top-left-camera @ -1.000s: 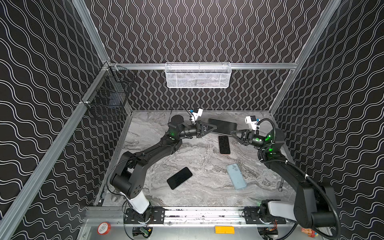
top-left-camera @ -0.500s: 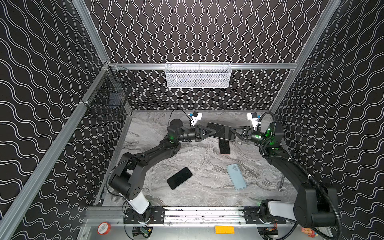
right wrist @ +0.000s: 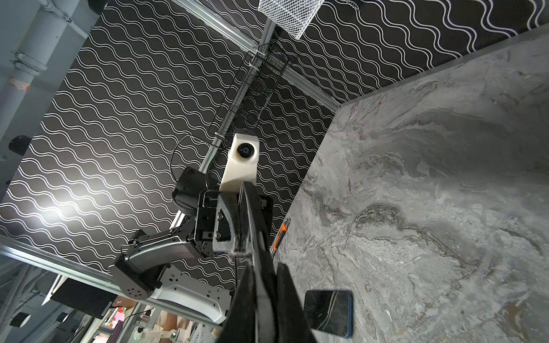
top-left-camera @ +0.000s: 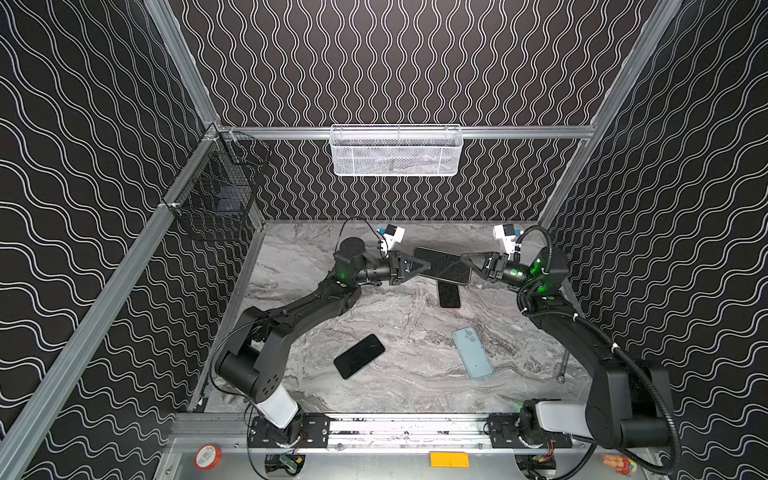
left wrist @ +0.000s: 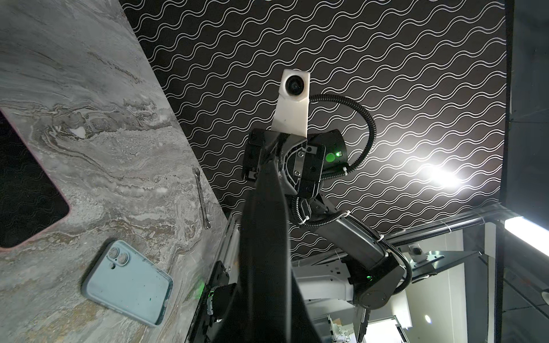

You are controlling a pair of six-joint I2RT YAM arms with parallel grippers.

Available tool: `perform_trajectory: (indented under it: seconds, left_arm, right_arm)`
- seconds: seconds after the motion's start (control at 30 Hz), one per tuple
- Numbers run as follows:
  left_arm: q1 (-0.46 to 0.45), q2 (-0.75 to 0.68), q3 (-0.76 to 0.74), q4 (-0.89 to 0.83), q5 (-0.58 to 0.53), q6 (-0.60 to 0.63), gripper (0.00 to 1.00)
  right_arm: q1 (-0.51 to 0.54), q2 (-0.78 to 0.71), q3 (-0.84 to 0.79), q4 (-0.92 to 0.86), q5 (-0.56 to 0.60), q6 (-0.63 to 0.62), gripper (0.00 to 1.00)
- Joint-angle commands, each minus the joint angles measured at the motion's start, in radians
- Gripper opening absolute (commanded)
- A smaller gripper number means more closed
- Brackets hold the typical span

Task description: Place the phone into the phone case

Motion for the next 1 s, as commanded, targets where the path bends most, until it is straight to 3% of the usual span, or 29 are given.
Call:
perform_trajectory:
  seconds: [0.0,0.07,0.13,0.2,0.27,0.33,0.57,0.7,0.97]
  left_arm:
    - [-0.001,-0.018,0.005,0.029,0.030,0.013,0.00]
    - [-0.002,-0.025,0.006,0.019,0.044,0.026,0.00]
    - [0.000,-0.035,0.013,-0.008,0.066,0.055,0.00]
    - [-0.001,-0.042,0.021,-0.041,0.088,0.088,0.00]
    - [-0.001,-0.046,0.026,-0.069,0.106,0.115,0.00]
    - [-0.001,-0.050,0.029,-0.099,0.111,0.142,0.00]
    - [-0.001,-0.049,0.036,-0.149,0.095,0.180,0.00]
    - [0.000,-0.045,0.043,-0.168,0.088,0.192,0.00]
    - [0.001,-0.048,0.061,-0.206,0.081,0.219,0.00]
  right_arm:
    - [0.002,-0.029,0.006,-0.096,0.042,-0.152,0.02]
    - [0.002,-0.038,0.008,-0.117,0.022,-0.165,0.35]
    - [0.000,-0.053,0.004,-0.131,0.006,-0.173,0.54]
    - [0.000,-0.064,0.003,-0.148,-0.013,-0.182,0.63]
    - [0.001,-0.060,0.003,-0.142,-0.053,-0.172,0.65]
    - [0.002,-0.050,0.000,-0.100,-0.092,-0.139,0.62]
    - [0.012,-0.053,-0.050,0.046,-0.136,-0.042,0.23]
    - [0.033,-0.063,-0.063,0.023,-0.141,-0.061,0.16]
    - [0.063,-0.101,-0.034,-0.189,-0.083,-0.201,0.00]
